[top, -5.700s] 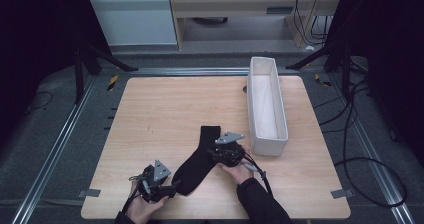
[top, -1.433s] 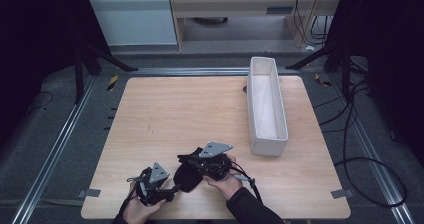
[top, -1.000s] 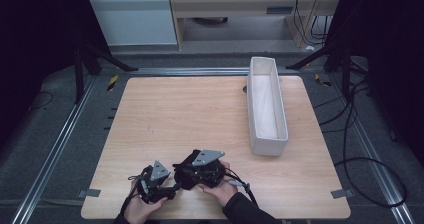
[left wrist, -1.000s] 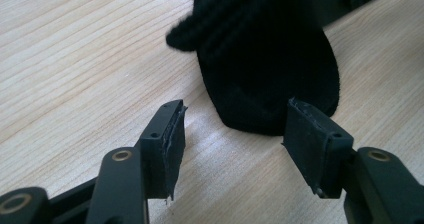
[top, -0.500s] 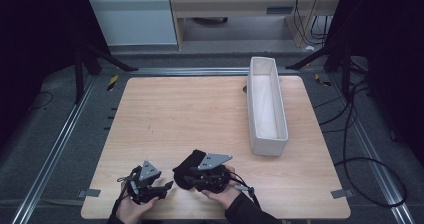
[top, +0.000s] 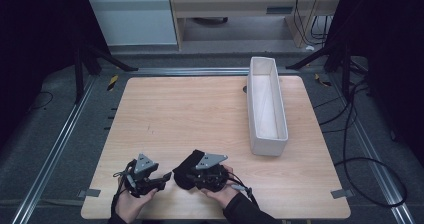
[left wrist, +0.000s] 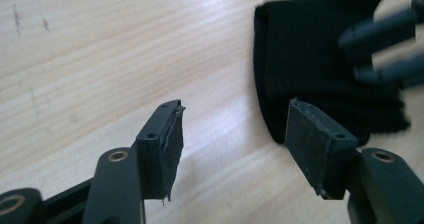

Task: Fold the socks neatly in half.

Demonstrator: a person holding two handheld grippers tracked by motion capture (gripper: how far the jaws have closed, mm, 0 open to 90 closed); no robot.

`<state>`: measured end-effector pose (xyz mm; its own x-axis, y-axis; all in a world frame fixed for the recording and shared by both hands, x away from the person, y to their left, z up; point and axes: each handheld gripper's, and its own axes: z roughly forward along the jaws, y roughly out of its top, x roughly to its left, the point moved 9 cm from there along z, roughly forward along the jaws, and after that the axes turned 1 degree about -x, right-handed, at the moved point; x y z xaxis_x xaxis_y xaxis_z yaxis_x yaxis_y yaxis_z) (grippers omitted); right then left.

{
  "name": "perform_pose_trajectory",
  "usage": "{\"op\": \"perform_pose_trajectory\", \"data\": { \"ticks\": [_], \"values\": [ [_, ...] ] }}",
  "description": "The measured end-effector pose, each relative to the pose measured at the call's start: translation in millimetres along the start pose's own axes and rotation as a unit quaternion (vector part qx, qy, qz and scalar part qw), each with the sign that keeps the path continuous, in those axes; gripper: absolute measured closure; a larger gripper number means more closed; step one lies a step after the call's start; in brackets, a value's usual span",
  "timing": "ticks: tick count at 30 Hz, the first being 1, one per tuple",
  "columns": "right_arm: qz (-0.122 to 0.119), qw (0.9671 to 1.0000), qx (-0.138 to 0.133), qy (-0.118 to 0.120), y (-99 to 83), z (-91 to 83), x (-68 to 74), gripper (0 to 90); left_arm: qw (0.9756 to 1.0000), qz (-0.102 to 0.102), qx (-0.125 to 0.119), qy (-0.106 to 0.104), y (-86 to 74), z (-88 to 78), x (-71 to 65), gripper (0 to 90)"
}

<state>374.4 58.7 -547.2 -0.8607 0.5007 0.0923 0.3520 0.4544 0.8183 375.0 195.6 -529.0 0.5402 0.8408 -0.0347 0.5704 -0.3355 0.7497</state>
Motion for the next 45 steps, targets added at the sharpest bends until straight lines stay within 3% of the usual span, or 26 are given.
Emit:
{"op": "perform_pose_trajectory", "data": {
  "ticks": [6, 10, 16, 19, 22, 27, 32, 36, 40, 45],
  "values": [
    [-0.001, 0.9999, 0.011, 0.003, -6.8, 5.3, 4.9, 55.4, 0.9999, -0.008, -0.014, -0.002, 12.4, 6.3, -3.5, 36.6],
    [0.007, 1.0000, -0.003, 0.000, -0.8, -2.0, 0.0, 52.2, 0.9999, 0.002, -0.009, -0.013, 12.8, 9.8, -10.0, 35.6],
    [0.032, 0.9969, -0.049, -0.053, 15.5, -28.8, -37.7, 53.7, 0.9995, 0.017, 0.003, -0.026, 8.6, 13.1, -14.4, 35.5],
    [0.047, 0.9945, -0.042, -0.084, 7.2, -34.8, -61.2, 53.7, 0.9992, 0.027, 0.012, -0.026, 4.8, 15.5, -16.4, 35.4],
    [0.056, 0.9937, -0.026, -0.094, -4.2, -32.7, -72.7, 53.5, 0.9991, 0.031, 0.016, -0.025, 3.2, 15.9, -16.4, 35.3],
    [0.065, 0.9940, -0.007, -0.087, -13.7, -24.4, -75.5, 53.3, 0.9991, 0.029, 0.014, -0.028, 2.4, 11.4, -15.7, 35.3],
    [0.064, 0.9940, 0.022, -0.086, -23.4, -17.0, -75.3, 58.7, 0.9984, 0.036, 0.021, -0.037, -6.8, 0.5, -16.5, 35.3],
    [0.083, 0.9935, 0.023, -0.074, -23.8, -15.9, -73.3, 67.7, 0.9968, 0.052, 0.039, -0.047, -15.3, 3.4, -21.2, 35.7],
    [0.092, 0.9936, 0.024, -0.062, -23.5, -15.3, -71.4, 74.9, 0.9952, 0.068, 0.056, -0.043, -20.5, 12.0, -24.9, 36.5],
    [0.108, 0.9925, 0.022, -0.053, -22.9, -17.0, -72.7, 79.4, 0.9952, 0.071, 0.054, -0.042, -18.9, 17.3, -26.1, 37.1]
  ]
}}
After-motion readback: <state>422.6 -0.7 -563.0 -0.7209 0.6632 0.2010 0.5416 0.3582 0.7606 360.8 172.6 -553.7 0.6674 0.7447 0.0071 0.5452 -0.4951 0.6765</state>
